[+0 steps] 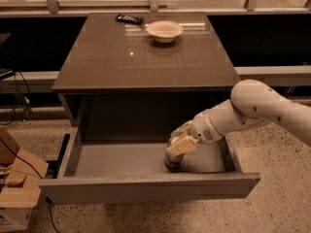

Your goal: Pick 7up can from top drawer and place on counter

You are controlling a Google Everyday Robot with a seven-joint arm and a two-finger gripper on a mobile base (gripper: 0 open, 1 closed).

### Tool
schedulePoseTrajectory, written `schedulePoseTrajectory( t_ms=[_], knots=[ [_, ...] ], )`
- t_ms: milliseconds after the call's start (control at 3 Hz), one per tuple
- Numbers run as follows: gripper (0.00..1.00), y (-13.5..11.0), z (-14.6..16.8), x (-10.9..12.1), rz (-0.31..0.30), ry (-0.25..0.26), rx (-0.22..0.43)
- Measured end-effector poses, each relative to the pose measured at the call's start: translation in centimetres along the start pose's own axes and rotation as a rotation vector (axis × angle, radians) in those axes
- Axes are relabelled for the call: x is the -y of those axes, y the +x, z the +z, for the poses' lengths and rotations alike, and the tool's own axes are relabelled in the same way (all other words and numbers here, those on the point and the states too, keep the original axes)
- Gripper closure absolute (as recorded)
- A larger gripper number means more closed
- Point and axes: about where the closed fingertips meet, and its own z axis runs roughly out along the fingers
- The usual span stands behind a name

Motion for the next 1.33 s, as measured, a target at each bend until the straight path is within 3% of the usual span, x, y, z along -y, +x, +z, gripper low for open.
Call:
schedulePoseTrajectory(
  t_ms=[333,667,1333],
  knots=[
    [0.89,-0.6,-1.0,-0.6,-0.018,0.009,-0.002],
    [1.0,-2.4,-3.1,-1.0,-0.052,0.024,0.014],
    [1.0,-10.5,-11.5,-1.3,-0.259,0.083,0.045]
  ],
)
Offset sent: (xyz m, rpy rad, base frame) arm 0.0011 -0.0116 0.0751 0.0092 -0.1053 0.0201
